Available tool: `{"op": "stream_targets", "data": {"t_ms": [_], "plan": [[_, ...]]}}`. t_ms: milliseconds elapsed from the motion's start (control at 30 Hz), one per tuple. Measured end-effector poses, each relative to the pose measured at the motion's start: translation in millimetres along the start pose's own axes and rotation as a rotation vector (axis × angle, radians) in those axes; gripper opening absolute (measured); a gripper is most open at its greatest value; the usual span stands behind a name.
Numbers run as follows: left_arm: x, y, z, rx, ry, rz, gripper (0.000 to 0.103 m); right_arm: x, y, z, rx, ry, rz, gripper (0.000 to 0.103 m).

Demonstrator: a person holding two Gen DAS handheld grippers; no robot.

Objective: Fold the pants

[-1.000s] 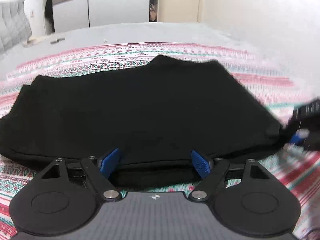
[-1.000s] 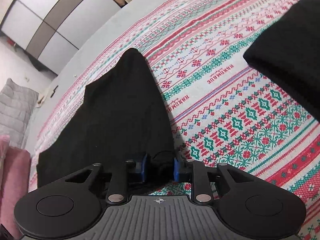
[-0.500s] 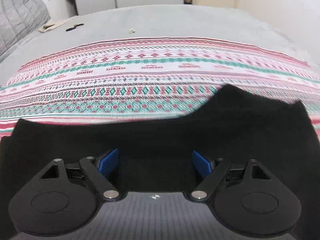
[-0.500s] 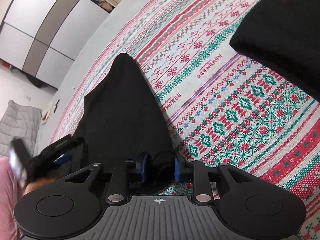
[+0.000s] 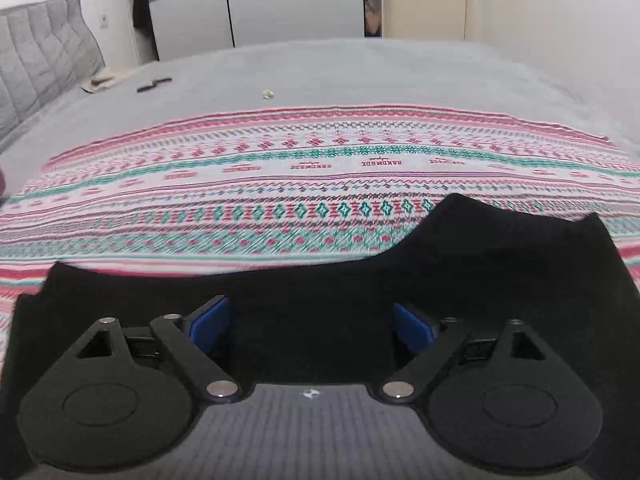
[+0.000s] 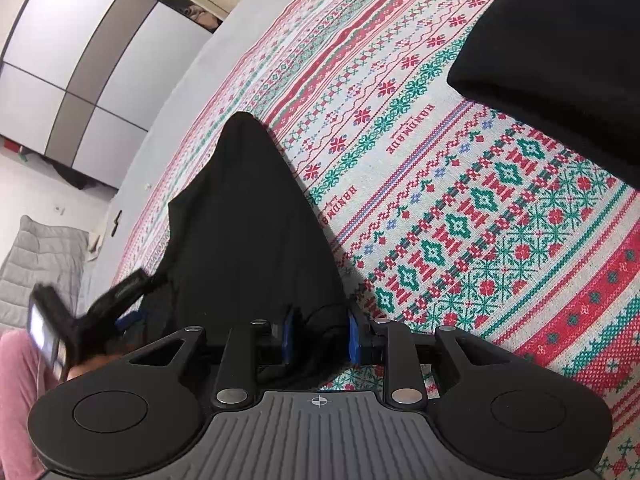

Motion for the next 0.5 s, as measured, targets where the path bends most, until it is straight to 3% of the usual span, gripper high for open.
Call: {"op": "stream_targets", "data": {"t_ms": [300,500], "plan": [[-69.3,-83.8,-2.9,0.106,0.002,0.072,0.103,-0.9,-2.9,-1.2,0.012,-0.003,0.010,0.026],[-91.7,-117.1,-7.7,0.108,-0.031,0.047,0.103,-2.2,-4.0,0.3,0.028,0.006,0.021,0.026]]}}
Point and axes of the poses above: each gripper's, at about its wrist camera, not at the fingertips, and x roughly the way its jaws point, z to its right, y to its top, the point moved 9 cm from there along x, roughly the way its jaws point, and after that the axes turned 6 degrees about y, right-handed, at the moved point
